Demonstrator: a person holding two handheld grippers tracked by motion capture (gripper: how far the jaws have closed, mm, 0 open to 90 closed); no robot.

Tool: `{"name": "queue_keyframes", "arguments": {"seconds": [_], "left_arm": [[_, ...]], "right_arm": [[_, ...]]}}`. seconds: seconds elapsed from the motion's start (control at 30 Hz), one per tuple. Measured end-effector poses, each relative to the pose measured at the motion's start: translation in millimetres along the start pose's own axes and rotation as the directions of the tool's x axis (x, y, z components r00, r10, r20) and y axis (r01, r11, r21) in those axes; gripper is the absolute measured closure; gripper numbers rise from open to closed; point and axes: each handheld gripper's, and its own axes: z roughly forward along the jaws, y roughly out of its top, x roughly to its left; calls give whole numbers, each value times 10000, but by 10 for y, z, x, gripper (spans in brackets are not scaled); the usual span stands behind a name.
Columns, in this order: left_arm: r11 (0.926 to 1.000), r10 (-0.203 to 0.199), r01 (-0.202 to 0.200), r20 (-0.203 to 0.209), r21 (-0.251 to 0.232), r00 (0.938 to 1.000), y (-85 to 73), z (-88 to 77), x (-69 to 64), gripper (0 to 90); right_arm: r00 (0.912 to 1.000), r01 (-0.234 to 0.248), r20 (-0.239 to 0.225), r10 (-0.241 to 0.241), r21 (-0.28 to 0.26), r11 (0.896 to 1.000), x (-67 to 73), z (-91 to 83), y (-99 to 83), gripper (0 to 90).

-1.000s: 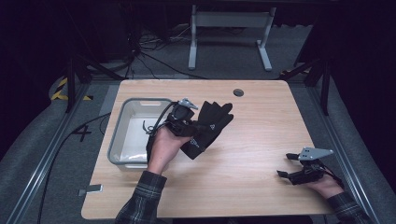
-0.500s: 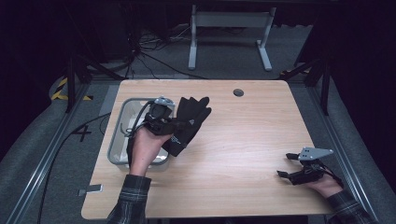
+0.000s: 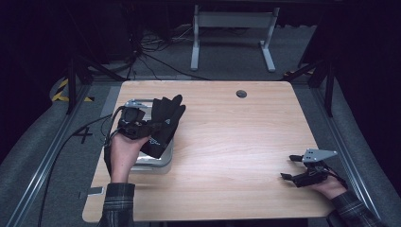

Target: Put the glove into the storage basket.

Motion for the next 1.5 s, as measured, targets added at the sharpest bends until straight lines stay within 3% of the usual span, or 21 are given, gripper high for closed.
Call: {"name": "queue_keyframes", "arguments": {"seconds": [0.17, 0.43, 0.5, 0.87, 1.03, 1.2, 1.3, 1.5], "left_arm": [[9997, -242, 244, -120, 94, 9996, -66, 9, 112, 732], [9973, -536, 553, -340, 493, 9980, -160, 164, 293, 731], [9952, -756, 780, -415, 588, 9963, -198, 235, 376, 731], [9866, -1091, 1148, -546, 1159, 9925, -304, 471, 565, 726], [9854, -901, 973, -573, 1399, 9943, -299, 540, 578, 713], [9826, -649, 770, -761, 1689, 9950, -303, 596, 597, 643], [9811, -471, 684, -1195, 1810, 9917, -311, 618, 602, 580], [9840, -386, 665, -1665, 1652, 9853, -319, 593, 625, 363]], "right_arm": [[10000, -13, -8, 13, 12, 10000, 1, 0, 0, 152], [10000, 4, -2, -4, 3, 10000, 0, 0, 0, 152], [10000, 3, 2, -3, 2, 10000, 0, 0, 0, 152], [10000, -17, 17, 17, -9, 10000, 3, -5, -5, 152], [10000, -11, 17, 11, -11, 10000, 2, -6, -6, 152], [10000, -29, 24, 29, -3, 10000, 4, -9, -8, 152], [10000, -33, 26, 33, 8, 10000, 5, -11, -10, 151], [10000, -33, 27, 33, 7, 10000, 5, -11, -10, 151]]}}
